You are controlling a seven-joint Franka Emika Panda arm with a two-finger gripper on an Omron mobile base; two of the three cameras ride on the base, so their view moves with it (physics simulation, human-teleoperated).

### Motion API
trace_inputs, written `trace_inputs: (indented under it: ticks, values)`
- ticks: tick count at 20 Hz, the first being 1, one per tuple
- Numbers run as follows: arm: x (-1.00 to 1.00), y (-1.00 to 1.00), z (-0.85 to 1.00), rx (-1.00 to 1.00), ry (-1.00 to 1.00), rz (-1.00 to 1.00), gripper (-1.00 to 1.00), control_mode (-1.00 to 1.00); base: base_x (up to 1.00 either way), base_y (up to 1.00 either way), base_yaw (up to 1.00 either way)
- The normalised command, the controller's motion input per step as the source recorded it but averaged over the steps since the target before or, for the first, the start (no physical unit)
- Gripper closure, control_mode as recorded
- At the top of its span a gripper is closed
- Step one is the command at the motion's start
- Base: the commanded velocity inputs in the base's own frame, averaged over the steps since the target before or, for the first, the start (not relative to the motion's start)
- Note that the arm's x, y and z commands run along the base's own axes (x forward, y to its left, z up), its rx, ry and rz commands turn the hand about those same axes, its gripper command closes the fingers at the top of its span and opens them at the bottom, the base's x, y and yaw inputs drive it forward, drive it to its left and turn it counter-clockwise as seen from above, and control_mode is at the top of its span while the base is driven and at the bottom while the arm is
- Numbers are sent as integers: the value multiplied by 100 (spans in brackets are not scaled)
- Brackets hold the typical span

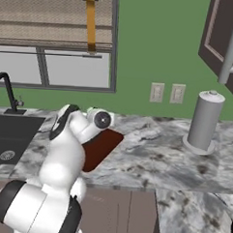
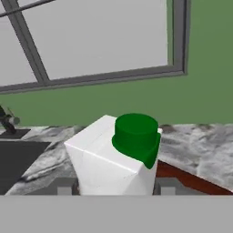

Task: Take out the milk from the fridge and place it on the tray on the counter. Then take the sugar cube near the tray and place it in the tray.

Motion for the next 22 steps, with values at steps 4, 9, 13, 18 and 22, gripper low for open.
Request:
trace_inputs:
  ticks: [4, 9, 13, 18, 22]
  values:
    - [21, 0, -9, -4, -1, 48, 100, -100, 0, 0, 0]
    - [2, 0, 0, -1, -8, 51, 100, -100, 0, 0, 0]
    - [0, 9, 0, -4, -6, 28, 100, -100, 0, 0, 0]
    - [-3, 3, -1, -10, -8, 13, 100, -100, 0, 0, 0]
    - [1, 23, -1, 0, -5, 6, 100, -100, 0, 0, 0]
